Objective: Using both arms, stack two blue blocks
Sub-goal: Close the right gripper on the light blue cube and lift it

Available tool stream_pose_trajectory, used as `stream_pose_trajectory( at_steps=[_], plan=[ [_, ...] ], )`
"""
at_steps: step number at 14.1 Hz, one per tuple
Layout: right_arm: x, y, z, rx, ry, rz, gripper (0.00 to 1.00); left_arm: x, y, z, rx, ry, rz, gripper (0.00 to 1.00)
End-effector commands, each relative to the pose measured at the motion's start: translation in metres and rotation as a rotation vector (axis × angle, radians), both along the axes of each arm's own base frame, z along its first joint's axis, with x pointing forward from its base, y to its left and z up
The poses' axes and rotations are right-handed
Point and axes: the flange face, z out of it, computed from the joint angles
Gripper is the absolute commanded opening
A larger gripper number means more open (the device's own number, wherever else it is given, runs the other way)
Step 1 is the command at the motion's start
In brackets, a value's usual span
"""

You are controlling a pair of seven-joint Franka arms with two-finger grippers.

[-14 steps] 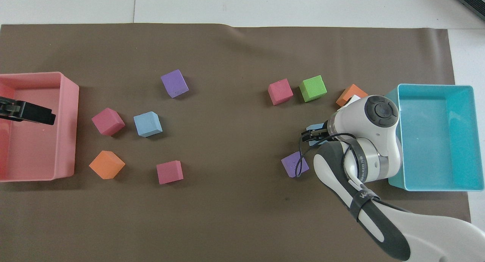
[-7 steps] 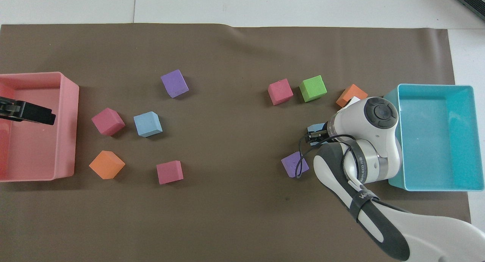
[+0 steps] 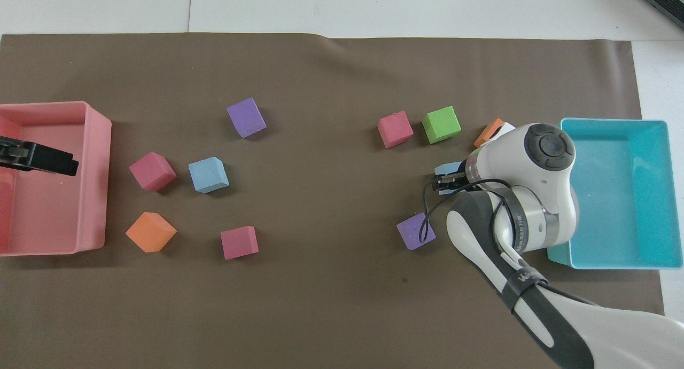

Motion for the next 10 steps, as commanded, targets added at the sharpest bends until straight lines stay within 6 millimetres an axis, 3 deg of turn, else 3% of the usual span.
stream_pose_trajectory(
  at_steps=[1, 3, 6, 9, 10],
  plan=[
    [0.007, 0.0, 0.049, 0.019, 0.005, 0.026, 0.0, -0.008, 0.003, 0.002, -0.007, 0.007, 0.01, 1.0],
    [0.019, 0.009, 0.069, 0.016, 0.015, 0.04, 0.0, -0.008, 0.002, 0.002, -0.009, 0.007, 0.01, 1.0],
    [0.026, 0.03, 0.08, 0.024, -0.005, 0.0, 0.0, -0.008, 0.003, 0.002, -0.007, 0.007, 0.01, 1.0],
    [0.03, 0.079, 0.086, 0.042, -0.015, -0.058, 0.0, -0.008, 0.002, 0.002, -0.009, 0.007, 0.01, 1.0],
    [0.032, 0.105, 0.083, 0.042, -0.016, -0.063, 0.0, -0.008, 0.003, 0.002, -0.007, 0.007, 0.01, 1.0]
  ],
)
